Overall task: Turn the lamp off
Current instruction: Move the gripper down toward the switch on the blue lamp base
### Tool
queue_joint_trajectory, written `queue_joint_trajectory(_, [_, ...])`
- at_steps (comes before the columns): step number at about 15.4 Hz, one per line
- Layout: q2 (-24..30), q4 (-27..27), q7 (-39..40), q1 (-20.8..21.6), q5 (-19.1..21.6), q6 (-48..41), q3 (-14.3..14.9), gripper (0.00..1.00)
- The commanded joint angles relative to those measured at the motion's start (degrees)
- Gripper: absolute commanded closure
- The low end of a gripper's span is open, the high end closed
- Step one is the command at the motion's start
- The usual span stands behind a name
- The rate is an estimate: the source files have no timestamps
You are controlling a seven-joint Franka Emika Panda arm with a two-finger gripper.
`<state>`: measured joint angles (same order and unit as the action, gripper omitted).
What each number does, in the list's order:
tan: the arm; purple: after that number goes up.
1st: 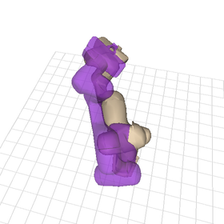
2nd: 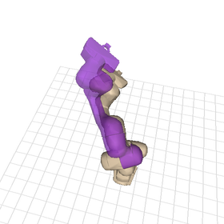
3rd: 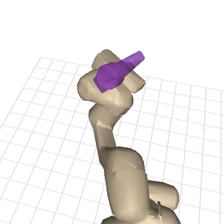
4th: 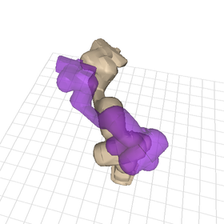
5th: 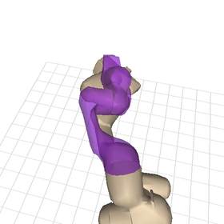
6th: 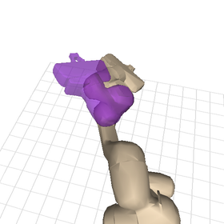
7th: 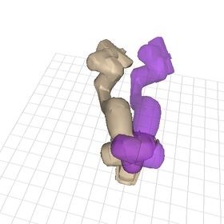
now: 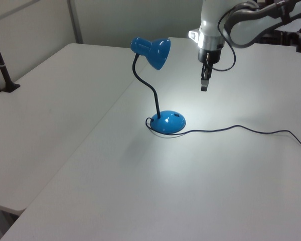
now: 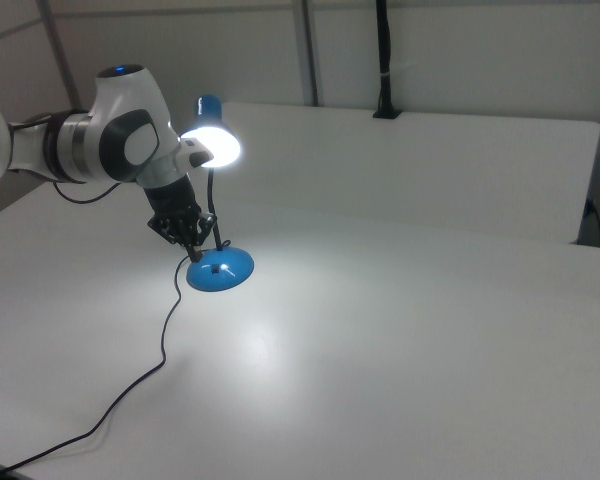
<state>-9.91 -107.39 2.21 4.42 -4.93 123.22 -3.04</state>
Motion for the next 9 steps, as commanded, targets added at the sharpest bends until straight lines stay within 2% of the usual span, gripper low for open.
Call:
queue_joint_trajectory(1, [-2.7,-0.7,3.1,1.5,0.3,7.4,-0.4,1.0])
queue_joint_trajectory(9, [-7.8,-4.6,9.6,0.3,0.6,25.1,-2.0,1.0])
